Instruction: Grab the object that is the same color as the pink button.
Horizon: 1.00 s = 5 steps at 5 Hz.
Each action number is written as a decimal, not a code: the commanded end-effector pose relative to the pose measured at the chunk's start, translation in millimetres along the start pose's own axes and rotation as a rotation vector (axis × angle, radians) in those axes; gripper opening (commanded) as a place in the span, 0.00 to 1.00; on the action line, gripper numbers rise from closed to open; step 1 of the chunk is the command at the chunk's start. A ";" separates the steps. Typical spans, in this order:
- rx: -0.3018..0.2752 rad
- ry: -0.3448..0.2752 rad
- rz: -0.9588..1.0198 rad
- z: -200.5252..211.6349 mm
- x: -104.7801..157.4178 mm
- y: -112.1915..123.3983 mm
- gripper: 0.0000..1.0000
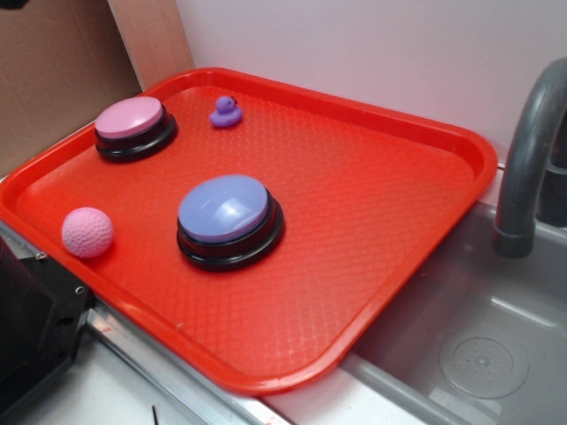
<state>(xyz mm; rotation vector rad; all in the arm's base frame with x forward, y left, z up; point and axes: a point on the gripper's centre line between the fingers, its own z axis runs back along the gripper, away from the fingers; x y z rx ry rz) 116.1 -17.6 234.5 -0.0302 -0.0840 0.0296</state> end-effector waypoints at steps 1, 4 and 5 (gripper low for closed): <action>0.000 0.000 0.000 0.0 0.0 0.0 1.00; 0.060 -0.030 -0.058 -64.8 33.3 28.1 1.00; 0.066 0.017 -0.080 -117.8 45.2 34.9 1.00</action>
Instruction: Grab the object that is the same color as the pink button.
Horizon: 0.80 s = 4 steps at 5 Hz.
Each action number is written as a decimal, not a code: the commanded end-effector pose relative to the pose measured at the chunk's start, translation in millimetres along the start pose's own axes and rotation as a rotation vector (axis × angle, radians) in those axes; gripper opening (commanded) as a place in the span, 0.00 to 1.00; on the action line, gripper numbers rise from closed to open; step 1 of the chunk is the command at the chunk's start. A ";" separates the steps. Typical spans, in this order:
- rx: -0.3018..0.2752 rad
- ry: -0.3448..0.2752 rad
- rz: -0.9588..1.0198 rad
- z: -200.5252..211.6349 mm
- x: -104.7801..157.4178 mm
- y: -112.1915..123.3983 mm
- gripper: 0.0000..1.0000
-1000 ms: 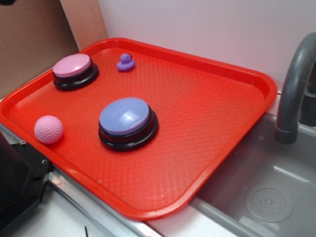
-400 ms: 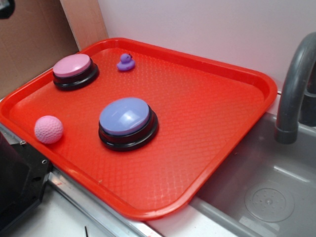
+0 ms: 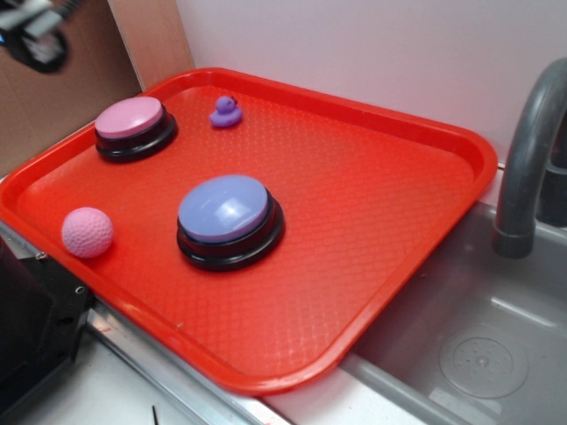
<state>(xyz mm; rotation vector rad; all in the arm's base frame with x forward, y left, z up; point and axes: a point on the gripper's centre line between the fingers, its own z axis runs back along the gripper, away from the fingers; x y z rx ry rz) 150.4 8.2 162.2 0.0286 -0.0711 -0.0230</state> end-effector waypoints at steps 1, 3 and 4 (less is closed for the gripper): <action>0.029 0.011 -0.068 -68.1 13.8 4.9 1.00; -0.008 -0.054 -0.040 -59.4 -32.8 8.7 1.00; -0.034 0.026 -0.016 -77.6 -42.1 15.9 1.00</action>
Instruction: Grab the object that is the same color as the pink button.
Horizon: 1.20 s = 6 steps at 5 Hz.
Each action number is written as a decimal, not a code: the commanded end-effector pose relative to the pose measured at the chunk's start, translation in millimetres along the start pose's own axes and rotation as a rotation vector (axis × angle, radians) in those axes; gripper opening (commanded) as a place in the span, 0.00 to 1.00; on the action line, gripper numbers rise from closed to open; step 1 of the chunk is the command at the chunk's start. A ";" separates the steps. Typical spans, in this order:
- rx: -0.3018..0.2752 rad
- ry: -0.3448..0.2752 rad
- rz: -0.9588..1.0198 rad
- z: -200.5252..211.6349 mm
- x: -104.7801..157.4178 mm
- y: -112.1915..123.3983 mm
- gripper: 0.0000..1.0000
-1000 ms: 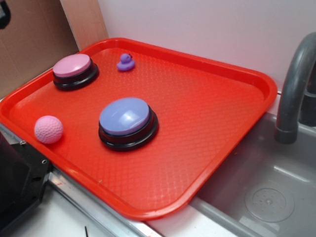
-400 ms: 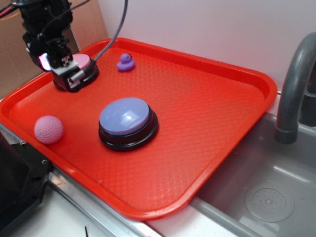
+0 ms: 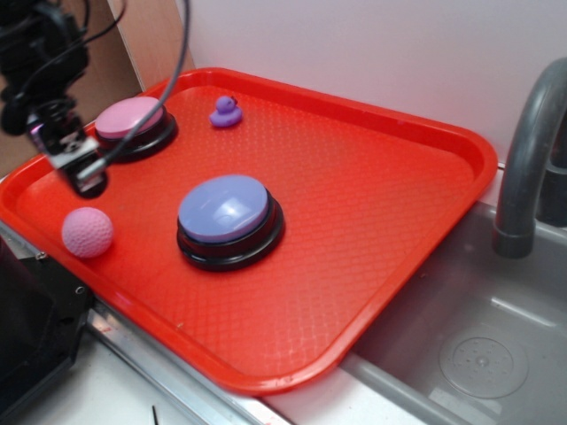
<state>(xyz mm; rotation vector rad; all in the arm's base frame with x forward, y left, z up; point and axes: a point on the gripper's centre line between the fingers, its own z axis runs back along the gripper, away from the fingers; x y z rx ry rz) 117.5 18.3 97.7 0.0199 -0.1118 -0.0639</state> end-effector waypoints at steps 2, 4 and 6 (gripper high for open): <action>-0.047 0.126 0.030 -35.6 -4.4 14.9 1.00; -0.038 0.224 0.020 -65.7 -4.3 14.9 1.00; -0.048 0.231 0.039 -73.0 -6.5 12.6 0.00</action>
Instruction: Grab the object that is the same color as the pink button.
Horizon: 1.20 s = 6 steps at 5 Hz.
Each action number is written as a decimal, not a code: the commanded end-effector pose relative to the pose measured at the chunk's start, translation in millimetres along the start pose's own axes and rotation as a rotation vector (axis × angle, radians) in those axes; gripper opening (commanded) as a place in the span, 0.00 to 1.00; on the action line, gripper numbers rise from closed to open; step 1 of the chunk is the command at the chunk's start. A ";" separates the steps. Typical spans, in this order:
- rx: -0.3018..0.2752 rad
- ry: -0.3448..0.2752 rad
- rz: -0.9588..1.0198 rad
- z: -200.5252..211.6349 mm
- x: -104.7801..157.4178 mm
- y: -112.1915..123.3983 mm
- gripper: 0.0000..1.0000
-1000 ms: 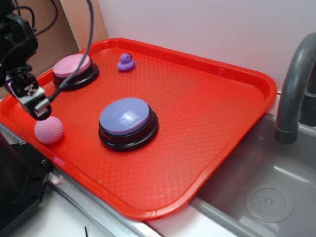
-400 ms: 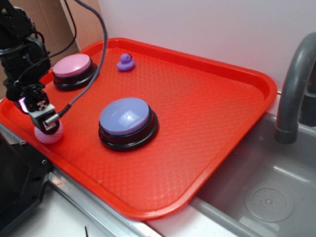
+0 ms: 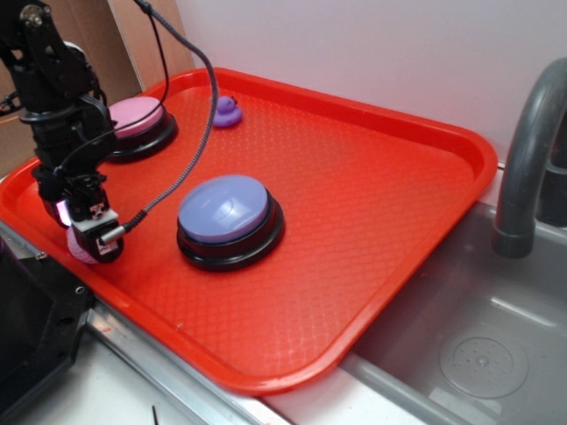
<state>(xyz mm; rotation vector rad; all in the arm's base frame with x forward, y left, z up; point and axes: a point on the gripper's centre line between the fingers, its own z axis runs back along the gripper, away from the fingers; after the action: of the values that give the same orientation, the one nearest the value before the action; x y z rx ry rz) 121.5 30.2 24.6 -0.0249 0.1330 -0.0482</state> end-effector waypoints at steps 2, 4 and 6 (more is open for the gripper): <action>0.029 -0.106 0.016 45.2 7.9 -3.5 0.00; 0.065 -0.209 -0.075 134.0 59.9 -18.6 0.00; 0.099 -0.274 -0.112 188.8 76.9 -28.4 0.00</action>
<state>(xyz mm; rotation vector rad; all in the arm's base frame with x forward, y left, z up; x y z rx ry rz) 219.9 5.6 188.5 0.0569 -0.0963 -0.1589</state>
